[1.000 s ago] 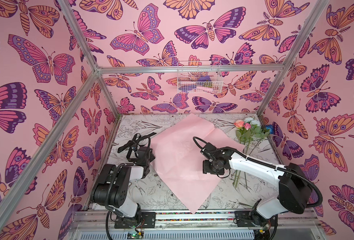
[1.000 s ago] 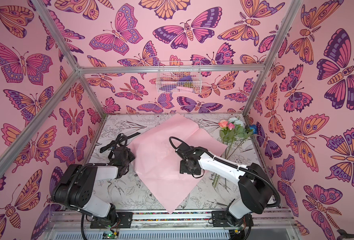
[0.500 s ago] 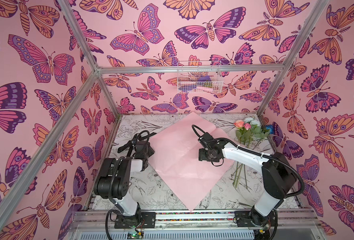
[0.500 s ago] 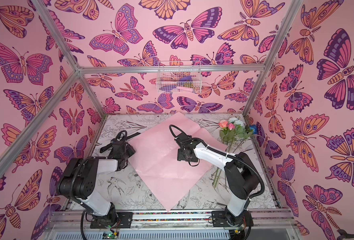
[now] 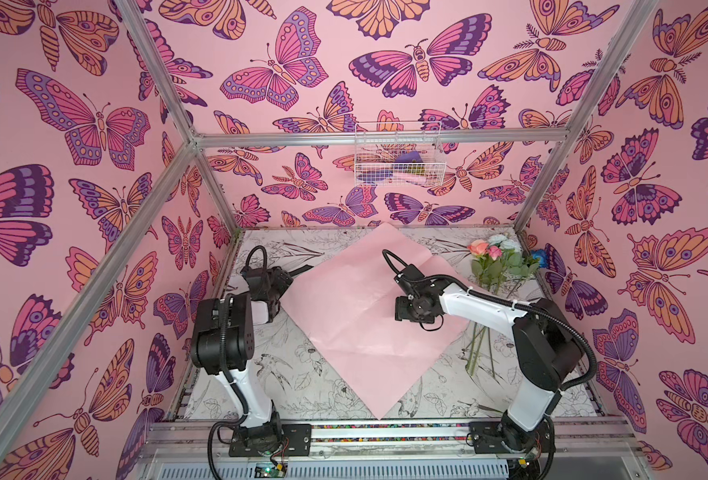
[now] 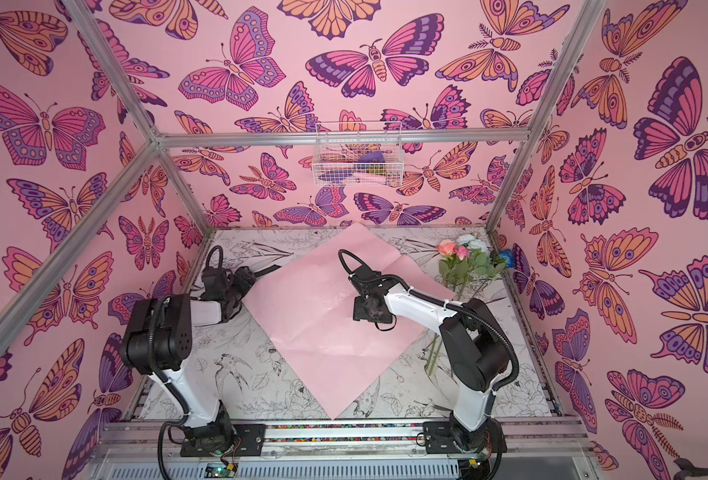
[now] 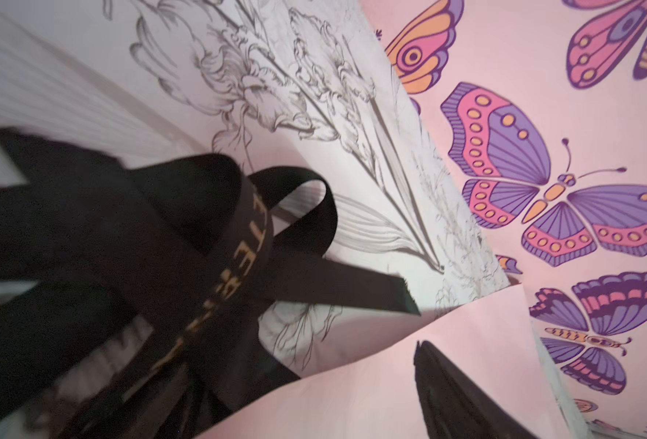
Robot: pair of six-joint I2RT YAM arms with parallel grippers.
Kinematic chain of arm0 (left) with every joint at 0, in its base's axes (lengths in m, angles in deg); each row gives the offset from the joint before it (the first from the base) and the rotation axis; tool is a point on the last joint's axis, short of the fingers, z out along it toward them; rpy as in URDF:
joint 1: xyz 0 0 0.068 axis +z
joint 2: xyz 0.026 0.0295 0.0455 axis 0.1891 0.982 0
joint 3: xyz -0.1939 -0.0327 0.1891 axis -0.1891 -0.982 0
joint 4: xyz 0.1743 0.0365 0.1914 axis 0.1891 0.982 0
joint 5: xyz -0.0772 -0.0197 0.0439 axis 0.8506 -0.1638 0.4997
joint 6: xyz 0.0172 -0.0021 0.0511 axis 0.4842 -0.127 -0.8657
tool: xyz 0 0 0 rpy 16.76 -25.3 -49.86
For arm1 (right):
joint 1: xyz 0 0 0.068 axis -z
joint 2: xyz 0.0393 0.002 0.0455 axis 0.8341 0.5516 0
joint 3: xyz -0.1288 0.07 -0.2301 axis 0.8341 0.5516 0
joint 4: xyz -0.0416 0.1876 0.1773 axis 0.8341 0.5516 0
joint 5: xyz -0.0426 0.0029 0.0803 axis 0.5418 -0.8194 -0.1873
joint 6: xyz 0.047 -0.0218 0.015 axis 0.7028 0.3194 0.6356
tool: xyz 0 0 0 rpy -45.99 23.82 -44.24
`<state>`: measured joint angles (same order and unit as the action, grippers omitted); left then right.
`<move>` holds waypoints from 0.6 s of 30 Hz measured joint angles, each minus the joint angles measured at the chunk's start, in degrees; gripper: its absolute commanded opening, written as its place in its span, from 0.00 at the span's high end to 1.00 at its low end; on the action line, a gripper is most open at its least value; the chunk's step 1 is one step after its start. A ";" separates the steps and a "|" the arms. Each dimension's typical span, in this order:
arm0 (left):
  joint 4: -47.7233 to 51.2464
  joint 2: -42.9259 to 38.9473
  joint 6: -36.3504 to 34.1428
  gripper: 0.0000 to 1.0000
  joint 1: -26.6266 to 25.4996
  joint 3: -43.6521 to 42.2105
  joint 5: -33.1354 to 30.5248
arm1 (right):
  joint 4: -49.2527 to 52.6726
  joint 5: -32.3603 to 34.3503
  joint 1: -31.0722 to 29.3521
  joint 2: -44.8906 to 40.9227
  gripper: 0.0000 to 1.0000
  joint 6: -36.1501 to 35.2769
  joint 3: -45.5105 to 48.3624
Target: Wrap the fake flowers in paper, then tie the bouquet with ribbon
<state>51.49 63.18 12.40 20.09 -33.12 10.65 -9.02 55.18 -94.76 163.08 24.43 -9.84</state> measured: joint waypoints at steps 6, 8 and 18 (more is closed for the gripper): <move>-1.38 3.32 1.88 0.15 2.23 4.00 0.76 | -0.02 -1.14 1.88 0.04 0.36 0.04 0.00; -1.36 3.41 1.92 0.15 2.69 4.76 0.94 | -0.17 -1.70 2.49 0.31 0.36 0.09 0.02; -0.24 -8.11 0.72 0.10 2.84 -3.04 1.95 | -3.78 -5.27 3.23 1.70 0.41 1.60 5.14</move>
<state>51.25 55.07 13.12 22.93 -36.16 12.60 -12.80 49.91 -91.53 164.78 26.02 -4.71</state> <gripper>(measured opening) 0.875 0.602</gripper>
